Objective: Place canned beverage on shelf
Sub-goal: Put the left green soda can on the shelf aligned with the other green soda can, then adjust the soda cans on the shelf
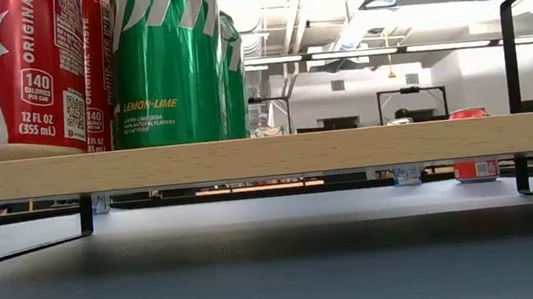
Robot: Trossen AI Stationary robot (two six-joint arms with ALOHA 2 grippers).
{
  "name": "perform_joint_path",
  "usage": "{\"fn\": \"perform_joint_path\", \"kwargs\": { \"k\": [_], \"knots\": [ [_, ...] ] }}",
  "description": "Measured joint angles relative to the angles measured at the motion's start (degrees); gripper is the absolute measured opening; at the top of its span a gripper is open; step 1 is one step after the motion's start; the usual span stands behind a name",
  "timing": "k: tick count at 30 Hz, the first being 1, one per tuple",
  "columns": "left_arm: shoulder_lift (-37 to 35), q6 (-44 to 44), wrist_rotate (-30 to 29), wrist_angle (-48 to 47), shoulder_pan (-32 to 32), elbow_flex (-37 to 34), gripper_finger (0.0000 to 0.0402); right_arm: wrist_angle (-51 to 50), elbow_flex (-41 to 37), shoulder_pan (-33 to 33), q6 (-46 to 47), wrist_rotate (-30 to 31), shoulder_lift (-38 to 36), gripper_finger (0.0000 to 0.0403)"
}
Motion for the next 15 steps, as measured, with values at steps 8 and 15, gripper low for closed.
{"fn": "perform_joint_path", "kwargs": {
  "k": [8, 15],
  "knots": [
    [0.0, 0.0, 0.0, 0.0, 0.0, 0.0, 0.0339, -5.0, 0.0, -0.3, 3.5, 3.5, 0.0, 0.0],
    [0.0, -0.7, 0.1, 0.0, 0.0, 0.0, 0.0339, -8.3, -0.5, -3.6, 1.9, 4.4, -0.1, 0.0]
  ]
}}
